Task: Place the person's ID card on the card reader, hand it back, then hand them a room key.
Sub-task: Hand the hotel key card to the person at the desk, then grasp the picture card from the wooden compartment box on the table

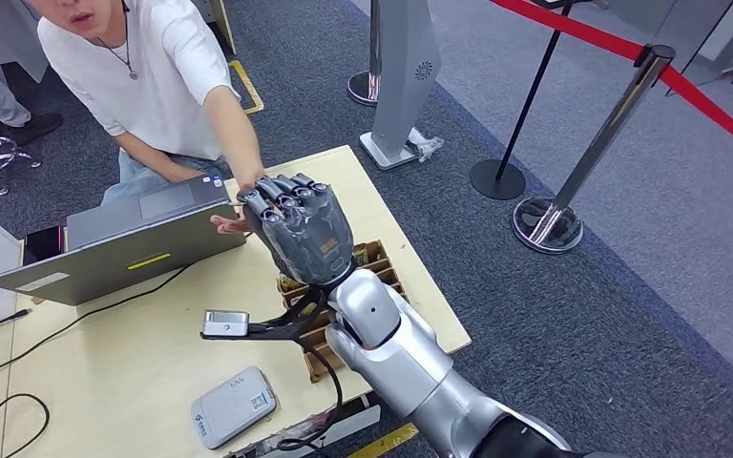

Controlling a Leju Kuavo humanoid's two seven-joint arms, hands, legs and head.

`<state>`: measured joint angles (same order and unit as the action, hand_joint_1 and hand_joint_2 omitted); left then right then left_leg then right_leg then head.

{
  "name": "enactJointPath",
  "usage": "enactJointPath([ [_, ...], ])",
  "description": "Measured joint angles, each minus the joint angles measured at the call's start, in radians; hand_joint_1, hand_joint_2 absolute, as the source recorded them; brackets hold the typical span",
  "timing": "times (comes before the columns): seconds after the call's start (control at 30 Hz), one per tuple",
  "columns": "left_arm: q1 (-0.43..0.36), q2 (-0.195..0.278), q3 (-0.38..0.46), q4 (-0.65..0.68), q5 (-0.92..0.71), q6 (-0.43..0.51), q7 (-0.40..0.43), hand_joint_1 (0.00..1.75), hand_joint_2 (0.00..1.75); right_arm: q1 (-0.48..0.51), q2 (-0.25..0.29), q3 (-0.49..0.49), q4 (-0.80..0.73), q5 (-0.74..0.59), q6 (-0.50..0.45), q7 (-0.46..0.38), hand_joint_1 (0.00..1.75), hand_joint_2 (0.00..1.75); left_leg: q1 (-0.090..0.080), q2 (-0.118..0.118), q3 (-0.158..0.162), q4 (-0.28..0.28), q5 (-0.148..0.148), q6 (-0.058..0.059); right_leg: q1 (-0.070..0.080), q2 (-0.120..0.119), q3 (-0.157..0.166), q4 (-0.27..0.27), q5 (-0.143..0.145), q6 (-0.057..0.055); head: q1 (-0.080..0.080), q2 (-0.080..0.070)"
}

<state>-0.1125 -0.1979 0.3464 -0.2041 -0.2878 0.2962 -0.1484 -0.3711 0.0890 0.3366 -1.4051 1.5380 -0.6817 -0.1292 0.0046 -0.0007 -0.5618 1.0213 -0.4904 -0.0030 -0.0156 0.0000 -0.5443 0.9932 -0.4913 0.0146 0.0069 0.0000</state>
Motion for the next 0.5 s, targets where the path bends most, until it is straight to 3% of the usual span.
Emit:
enactJointPath([
  [0.17,0.0,0.0,0.0,0.0,0.007,0.003,0.0,0.0,0.0,-0.015,-0.005,0.028,0.026,-0.006,0.0,0.003,1.75,1.75,0.0,0.0,0.0,0.0,0.0,0.0,0.0,0.0,0.0,0.0,0.0,0.0,0.0,0.0],
  [0.3,0.0,0.001,0.0,0.0,0.009,0.006,0.0,0.0,0.0,-0.023,-0.006,0.038,0.049,-0.013,0.0,-0.004,1.26,1.75,0.0,0.0,0.0,0.0,0.0,0.0,0.0,0.0,0.0,0.0,0.0,0.0,0.0,0.0],
  [0.33,0.0,0.001,0.0,0.0,0.01,0.006,0.0,0.0,0.0,-0.024,-0.006,0.039,0.054,-0.016,0.0,-0.008,1.26,1.75,0.0,0.0,0.0,0.0,0.0,0.0,0.0,0.0,0.0,0.0,0.0,0.0,0.0,0.0],
  [0.47,0.0,0.001,0.0,0.0,0.011,0.007,-0.001,0.0,0.0,-0.027,-0.006,0.04,0.071,-0.029,0.0,-0.017,0.0,1.75,0.0,0.0,0.0,0.0,0.0,0.0,0.0,0.0,0.0,0.0,0.0,0.0,0.0,0.0],
  [0.5,0.0,0.001,0.0,0.0,0.012,0.007,-0.002,0.0,0.0,-0.027,-0.006,0.04,0.074,-0.03,0.0,-0.018,0.0,1.75,0.0,0.0,0.0,0.0,0.0,0.0,0.0,0.0,0.0,0.0,0.0,0.0,0.0,0.0],
])
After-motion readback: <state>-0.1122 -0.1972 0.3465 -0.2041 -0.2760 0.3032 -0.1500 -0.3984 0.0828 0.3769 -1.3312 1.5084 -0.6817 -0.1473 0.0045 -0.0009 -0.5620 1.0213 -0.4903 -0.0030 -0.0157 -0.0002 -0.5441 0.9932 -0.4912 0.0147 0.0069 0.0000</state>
